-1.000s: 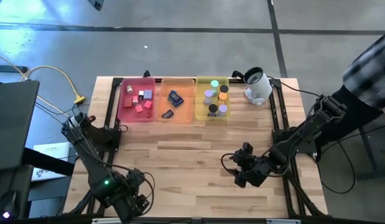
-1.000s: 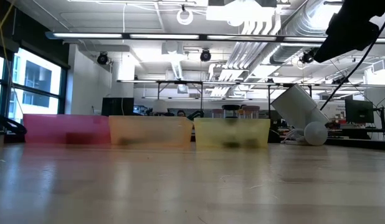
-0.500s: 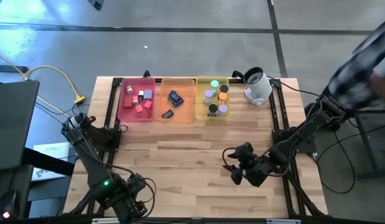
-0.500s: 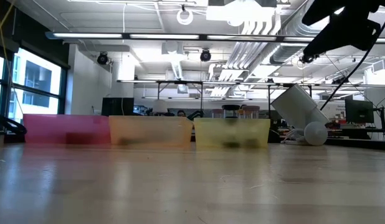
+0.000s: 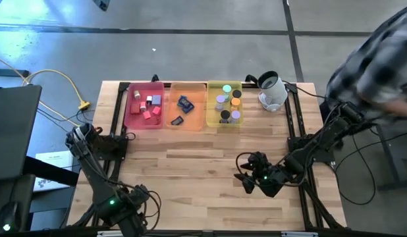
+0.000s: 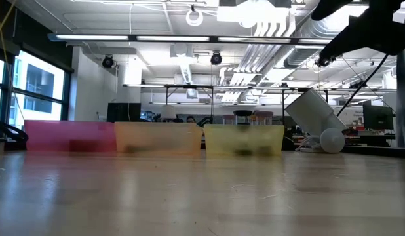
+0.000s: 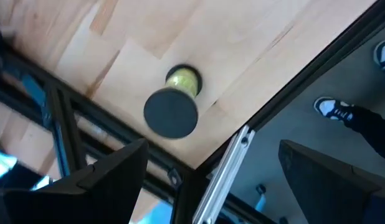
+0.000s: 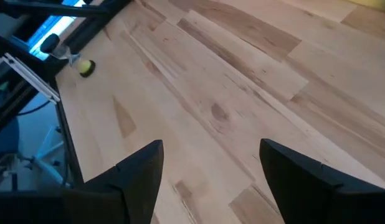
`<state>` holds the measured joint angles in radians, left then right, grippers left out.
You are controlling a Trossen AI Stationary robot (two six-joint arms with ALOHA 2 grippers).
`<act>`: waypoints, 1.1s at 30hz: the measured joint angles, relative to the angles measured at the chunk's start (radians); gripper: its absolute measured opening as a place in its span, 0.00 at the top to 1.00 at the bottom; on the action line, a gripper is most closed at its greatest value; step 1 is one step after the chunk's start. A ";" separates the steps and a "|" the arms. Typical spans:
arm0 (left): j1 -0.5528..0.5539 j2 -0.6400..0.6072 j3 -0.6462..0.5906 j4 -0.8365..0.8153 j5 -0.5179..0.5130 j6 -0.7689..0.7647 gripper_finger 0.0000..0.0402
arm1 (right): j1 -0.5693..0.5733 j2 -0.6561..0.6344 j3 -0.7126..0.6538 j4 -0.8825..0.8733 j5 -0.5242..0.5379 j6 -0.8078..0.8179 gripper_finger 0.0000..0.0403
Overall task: Pick & Place Office items
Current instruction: Put the green hourglass into the yellow bin
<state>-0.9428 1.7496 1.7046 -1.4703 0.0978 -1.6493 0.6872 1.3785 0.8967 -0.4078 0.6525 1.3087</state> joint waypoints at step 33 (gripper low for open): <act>-0.122 -0.002 -0.086 -0.067 -0.130 -0.102 0.17 | -0.042 0.000 0.000 0.131 0.030 -0.003 0.37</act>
<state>-1.0650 1.7477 1.6183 -1.5376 -0.0327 -1.7512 0.6449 1.3785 0.8967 -0.2773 0.6823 1.3056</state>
